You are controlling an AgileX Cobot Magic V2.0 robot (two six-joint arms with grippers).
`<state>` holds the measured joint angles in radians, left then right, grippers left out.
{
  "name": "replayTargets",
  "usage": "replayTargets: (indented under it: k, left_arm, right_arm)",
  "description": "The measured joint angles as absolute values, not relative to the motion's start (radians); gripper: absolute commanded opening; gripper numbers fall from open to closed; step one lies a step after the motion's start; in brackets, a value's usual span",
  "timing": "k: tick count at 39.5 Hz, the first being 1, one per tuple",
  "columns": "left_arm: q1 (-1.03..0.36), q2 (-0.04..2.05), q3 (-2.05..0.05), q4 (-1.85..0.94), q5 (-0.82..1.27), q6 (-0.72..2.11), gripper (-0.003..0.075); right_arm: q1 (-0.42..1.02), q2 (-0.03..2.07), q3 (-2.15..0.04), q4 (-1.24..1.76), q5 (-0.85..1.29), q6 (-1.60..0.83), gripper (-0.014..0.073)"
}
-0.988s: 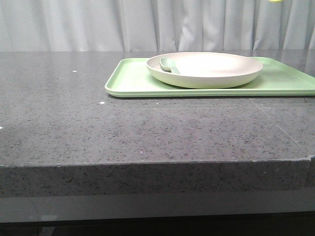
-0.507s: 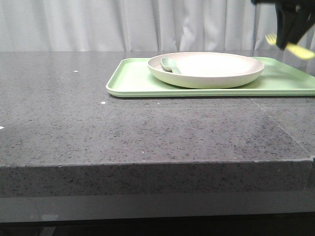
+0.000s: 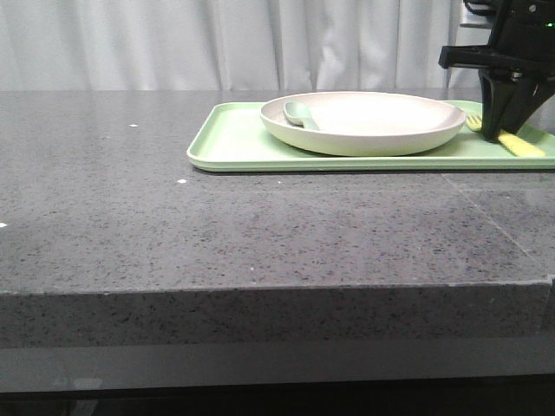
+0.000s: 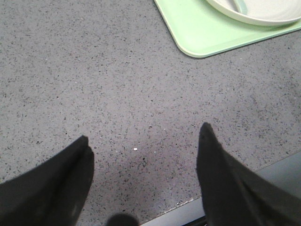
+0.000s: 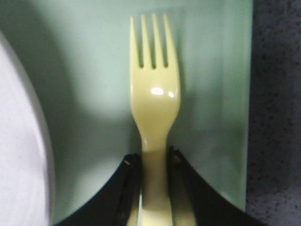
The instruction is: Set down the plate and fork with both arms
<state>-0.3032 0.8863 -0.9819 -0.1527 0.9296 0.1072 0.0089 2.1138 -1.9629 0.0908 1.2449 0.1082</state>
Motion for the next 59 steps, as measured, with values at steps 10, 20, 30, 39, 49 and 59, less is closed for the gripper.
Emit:
replayTargets:
  k: [10, 20, 30, 39, 49, 59]
  left_arm:
    - [-0.303, 0.886, -0.982, -0.153, 0.930, 0.107, 0.0463]
    - [-0.303, 0.886, -0.982, -0.153, 0.930, 0.107, 0.0463]
    - [-0.303, 0.886, -0.982, -0.153, 0.930, 0.107, 0.0463]
    - [-0.303, 0.886, -0.982, -0.153, 0.947, 0.107, 0.0463]
    - [-0.303, 0.886, -0.982, -0.153, 0.951, 0.107, 0.0463]
    - [-0.303, 0.886, -0.982, -0.153, 0.953, 0.107, 0.0463]
  right_arm:
    - [0.009, 2.114, -1.973, 0.092, 1.243, 0.100, 0.0435]
    - [0.026, 1.984, -1.981, 0.092, 1.243, 0.074, 0.0435]
    - [0.100, 1.756, -1.886, 0.095, 1.247, 0.042, 0.0435]
    - [0.149, 1.529, -1.691, 0.095, 1.250, 0.013, 0.0435]
    - [0.156, 1.249, -1.433, 0.095, 1.242, 0.008, 0.0435]
    - [0.156, 0.958, -1.179, 0.095, 1.166, 0.005, 0.0435]
